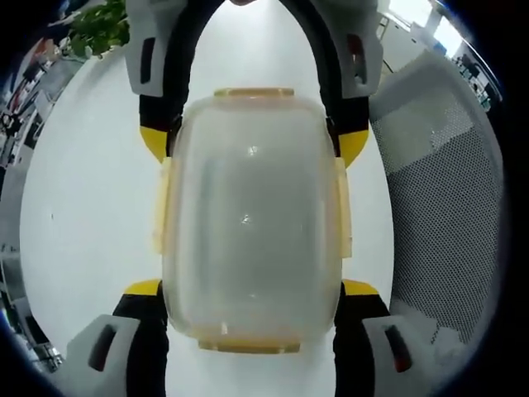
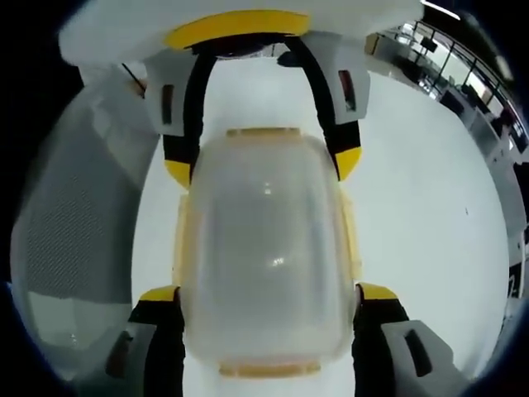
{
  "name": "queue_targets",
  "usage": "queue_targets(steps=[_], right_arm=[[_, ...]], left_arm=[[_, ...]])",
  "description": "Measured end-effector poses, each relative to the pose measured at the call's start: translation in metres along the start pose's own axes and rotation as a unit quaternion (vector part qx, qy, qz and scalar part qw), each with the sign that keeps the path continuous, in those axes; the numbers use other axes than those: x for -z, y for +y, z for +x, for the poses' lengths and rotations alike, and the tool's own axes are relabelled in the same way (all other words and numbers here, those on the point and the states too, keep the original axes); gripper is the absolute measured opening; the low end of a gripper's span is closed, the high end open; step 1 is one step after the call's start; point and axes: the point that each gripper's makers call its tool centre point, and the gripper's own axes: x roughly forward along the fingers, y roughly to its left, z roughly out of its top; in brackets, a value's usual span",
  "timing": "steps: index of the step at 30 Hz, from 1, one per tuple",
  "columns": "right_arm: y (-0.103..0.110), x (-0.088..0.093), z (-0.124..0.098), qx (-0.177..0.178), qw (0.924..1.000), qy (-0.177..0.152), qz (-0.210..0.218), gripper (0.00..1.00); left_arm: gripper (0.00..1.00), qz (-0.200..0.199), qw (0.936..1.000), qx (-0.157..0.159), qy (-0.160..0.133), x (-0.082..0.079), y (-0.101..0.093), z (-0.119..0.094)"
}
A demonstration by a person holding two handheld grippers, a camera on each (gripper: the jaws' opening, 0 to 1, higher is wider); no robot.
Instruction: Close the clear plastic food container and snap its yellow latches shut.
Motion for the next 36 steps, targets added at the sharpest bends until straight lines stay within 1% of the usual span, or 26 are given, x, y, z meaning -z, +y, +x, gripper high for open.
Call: queue_targets(steps=[10,17,24,36], right_arm=[[0.001,-0.014,0.008,-0.004,0.9999,0.008,-0.006,0.86],[0.003,-0.024,0.014,-0.006,0.9999,0.012,-0.009,0.86],[0.005,-0.030,0.018,-0.003,0.9998,0.017,-0.012,0.87],[0.007,-0.039,0.023,0.001,0.9998,0.015,-0.013,0.88]], left_arm=[[0.83,-0.007,0.9999,-0.002,-0.008,0.014,-0.001,-0.002],[0.83,-0.006,0.9999,-0.003,-0.007,0.025,-0.003,-0.005],[0.83,-0.008,0.9999,-0.005,-0.011,0.032,-0.003,-0.006],[0.84,-0.009,0.9999,-0.005,-0.012,0.041,-0.004,-0.010]])
